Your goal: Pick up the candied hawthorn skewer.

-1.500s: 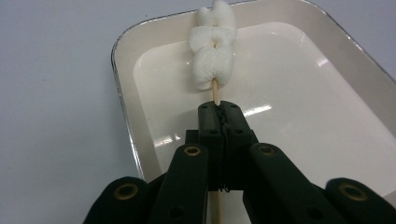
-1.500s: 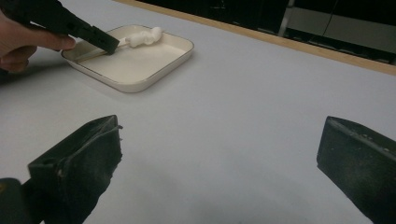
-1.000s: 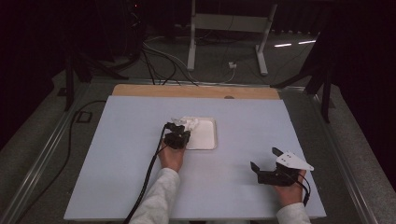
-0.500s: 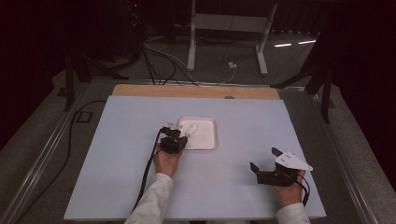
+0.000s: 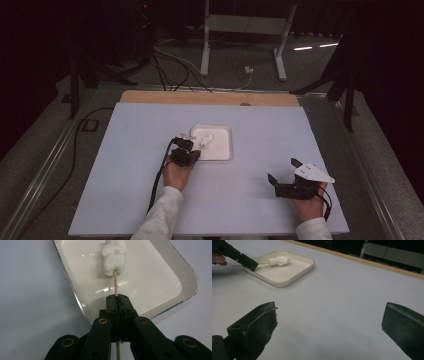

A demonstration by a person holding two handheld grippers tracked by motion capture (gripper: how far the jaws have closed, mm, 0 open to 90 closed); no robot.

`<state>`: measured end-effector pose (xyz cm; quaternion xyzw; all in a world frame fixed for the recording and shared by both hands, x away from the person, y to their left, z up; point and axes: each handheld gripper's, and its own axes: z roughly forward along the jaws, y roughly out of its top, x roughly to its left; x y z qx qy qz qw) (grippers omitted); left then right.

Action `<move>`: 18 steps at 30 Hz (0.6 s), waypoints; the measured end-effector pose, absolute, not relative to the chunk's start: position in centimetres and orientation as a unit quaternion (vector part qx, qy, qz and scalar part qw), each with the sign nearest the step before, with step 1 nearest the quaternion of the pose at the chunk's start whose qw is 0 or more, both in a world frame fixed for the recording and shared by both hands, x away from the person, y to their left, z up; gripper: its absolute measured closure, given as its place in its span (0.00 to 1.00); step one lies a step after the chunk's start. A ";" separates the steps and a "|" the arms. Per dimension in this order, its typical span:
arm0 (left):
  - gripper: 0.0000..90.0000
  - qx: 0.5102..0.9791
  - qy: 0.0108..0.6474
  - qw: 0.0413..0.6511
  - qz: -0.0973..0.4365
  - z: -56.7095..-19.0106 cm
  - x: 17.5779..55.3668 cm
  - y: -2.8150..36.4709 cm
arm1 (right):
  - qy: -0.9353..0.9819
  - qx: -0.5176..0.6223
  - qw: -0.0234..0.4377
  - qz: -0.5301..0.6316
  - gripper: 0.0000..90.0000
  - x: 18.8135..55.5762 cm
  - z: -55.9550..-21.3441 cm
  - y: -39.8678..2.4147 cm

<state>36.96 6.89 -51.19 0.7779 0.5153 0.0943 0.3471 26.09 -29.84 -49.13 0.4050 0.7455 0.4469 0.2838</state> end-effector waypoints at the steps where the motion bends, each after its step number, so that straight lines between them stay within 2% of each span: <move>1: 1.00 0.777 0.515 0.349 0.095 -51.1 36.9 6.9 | 0.745 0.405 0.284 0.447 0.00 26.1 -49.1 -29.9; 18: 1.00 0.756 0.502 0.403 0.116 -49.1 35.4 9.1 | 0.747 0.409 0.279 0.444 0.00 26.2 -49.3 -29.9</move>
